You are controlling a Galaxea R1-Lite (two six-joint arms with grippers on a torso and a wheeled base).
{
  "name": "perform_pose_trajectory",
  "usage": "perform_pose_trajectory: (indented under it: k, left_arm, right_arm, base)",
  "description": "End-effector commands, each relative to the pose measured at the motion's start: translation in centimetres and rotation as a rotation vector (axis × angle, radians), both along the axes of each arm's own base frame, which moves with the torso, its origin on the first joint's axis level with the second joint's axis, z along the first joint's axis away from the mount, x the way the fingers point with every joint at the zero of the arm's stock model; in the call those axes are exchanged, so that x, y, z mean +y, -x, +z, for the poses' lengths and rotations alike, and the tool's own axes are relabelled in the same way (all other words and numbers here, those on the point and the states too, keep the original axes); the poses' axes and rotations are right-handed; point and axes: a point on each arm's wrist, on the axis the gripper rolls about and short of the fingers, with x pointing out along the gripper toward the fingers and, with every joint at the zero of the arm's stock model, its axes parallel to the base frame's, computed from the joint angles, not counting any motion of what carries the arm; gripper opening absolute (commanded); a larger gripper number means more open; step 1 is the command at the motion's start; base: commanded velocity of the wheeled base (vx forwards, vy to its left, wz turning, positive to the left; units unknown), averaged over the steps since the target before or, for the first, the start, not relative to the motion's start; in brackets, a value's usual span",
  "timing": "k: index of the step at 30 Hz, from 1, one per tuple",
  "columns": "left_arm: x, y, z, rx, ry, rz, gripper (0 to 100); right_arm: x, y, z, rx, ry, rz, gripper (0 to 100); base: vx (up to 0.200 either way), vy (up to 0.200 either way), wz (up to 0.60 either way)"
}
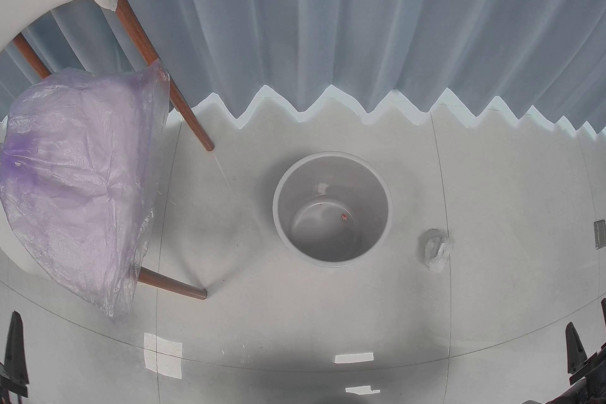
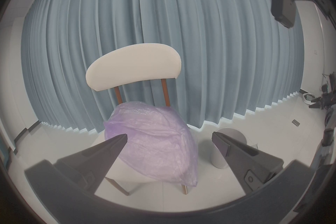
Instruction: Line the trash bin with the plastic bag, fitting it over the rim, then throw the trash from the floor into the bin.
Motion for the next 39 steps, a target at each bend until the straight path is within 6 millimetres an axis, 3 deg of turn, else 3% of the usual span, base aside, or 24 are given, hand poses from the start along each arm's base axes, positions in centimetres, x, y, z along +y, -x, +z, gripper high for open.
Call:
perform_pose_trajectory:
  k: [1, 2, 3, 6, 11, 12, 13, 16, 25, 33, 39]
  left_arm:
    - [0.0, -1.6, 6.3, 0.194, -0.011, 0.012, 100]
    - [0.0, -2.7, 7.6, 0.224, -0.018, 0.016, 100]
    - [0.0, -2.8, 7.8, 0.227, -0.018, 0.017, 100]
    - [0.0, -6.4, 9.7, 0.334, -0.020, -0.004, 100]
    - [0.0, -11.5, 11.1, 0.462, -0.025, 0.022, 100]
    - [0.0, -11.5, 11.1, 0.462, -0.025, 0.022, 100]
    - [-0.1, -13.3, 11.3, 0.506, -0.074, 0.020, 100]
    - [-0.4, -15.3, 11.0, 0.563, -0.187, 0.033, 100]
    - [-2.0, -19.8, 9.3, 0.657, -0.443, -0.017, 100]
    - [-4.1, -24.0, 10.3, 0.508, -0.454, -0.019, 100]
    - [-5.8, -25.4, 11.1, 0.489, -0.453, -0.022, 100]
  right_arm:
    - [0.0, 0.0, -0.5, 0.003, 0.001, 0.000, 100]
    - [0.0, 0.0, -0.5, 0.003, 0.001, 0.000, 100]
    - [0.0, 0.0, -0.5, 0.003, 0.001, 0.000, 100]
    - [0.0, 0.0, -0.5, 0.003, 0.001, 0.000, 100]
    - [0.0, 0.0, -0.5, 0.003, 0.001, 0.000, 100]
    - [0.0, 0.0, -0.5, 0.003, 0.001, 0.000, 100]
    - [0.0, 0.0, -0.5, 0.003, 0.001, 0.000, 100]
    - [0.0, 0.0, -0.5, 0.003, 0.001, 0.001, 100]
    - [0.0, 0.0, -0.5, 0.003, 0.001, 0.000, 100]
    - [0.0, 0.0, -0.5, 0.003, 0.001, 0.000, 100]
    - [0.0, 0.0, -0.5, 0.003, 0.001, 0.000, 100]
  base:
    - [0.000, 0.000, 0.00]
    - [0.000, 0.000, 0.00]
    - [0.000, 0.000, 0.00]
    - [0.000, 0.000, 0.00]
    - [0.000, 0.000, 0.00]
    - [0.000, 0.000, 0.00]
    - [0.000, 0.000, 0.00]
    - [0.000, 0.000, 0.00]
    - [0.000, 0.000, 0.00]
    - [0.000, 0.000, 0.00]
    - [0.000, 0.000, 0.00]
